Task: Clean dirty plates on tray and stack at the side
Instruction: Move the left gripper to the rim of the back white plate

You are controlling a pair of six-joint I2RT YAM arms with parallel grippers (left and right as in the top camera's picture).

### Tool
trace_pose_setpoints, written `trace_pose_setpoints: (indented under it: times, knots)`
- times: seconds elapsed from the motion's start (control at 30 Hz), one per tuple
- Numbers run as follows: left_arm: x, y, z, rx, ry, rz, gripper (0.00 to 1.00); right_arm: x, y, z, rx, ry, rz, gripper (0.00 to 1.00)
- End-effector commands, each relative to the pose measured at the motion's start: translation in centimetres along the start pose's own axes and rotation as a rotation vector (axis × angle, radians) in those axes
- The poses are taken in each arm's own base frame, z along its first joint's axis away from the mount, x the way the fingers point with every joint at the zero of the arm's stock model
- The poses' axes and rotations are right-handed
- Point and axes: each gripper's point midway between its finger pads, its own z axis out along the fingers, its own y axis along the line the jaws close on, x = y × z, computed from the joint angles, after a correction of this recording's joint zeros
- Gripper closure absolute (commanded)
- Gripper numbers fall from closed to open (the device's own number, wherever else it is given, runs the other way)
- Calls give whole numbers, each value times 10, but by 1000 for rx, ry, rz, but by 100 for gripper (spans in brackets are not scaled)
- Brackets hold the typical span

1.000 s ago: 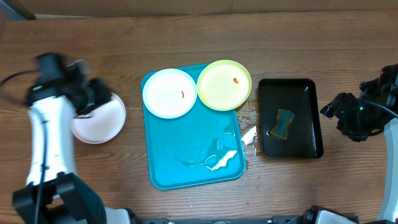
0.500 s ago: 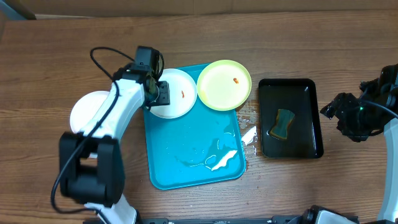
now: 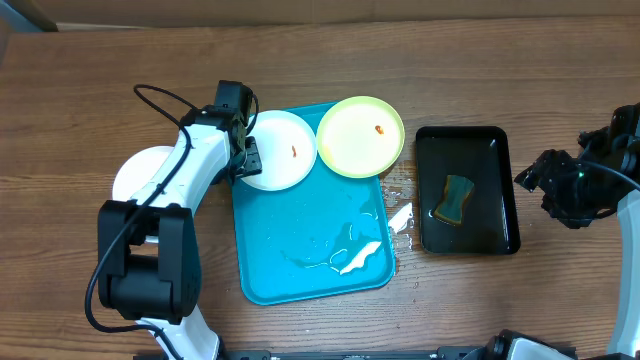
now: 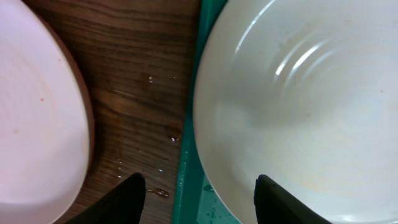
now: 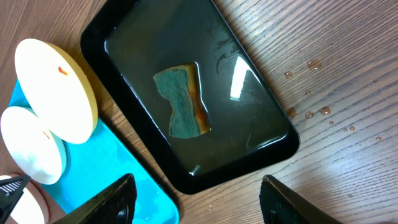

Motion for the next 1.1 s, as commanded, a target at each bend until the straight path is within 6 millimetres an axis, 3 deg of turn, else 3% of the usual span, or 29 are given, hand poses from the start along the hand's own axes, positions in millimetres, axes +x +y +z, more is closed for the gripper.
trace_pose_setpoints:
  times: [0.0, 0.17, 0.4, 0.57, 0.73, 1.07]
  knots:
    - [-14, 10, -4, -34, -52, -48, 48, -1, 2, -3, -11, -8, -7, 35]
    - [-19, -3, 2, 16, -60, -40, 64, -2, 2, -3, -11, -9, -7, 35]
    - [-8, -12, 23, 41, 4, -30, 73, -2, 2, -3, -11, -9, -7, 35]
    - [-7, -12, 25, 38, 10, -29, 71, -2, 2, -3, -12, -9, -7, 35]
    - [-7, -13, 25, 37, 11, -26, 96, -2, 2, -3, -12, -9, -7, 35]
    - [13, 1, 24, -25, 89, 36, 96, -2, 2, -3, -12, -9, -7, 35]
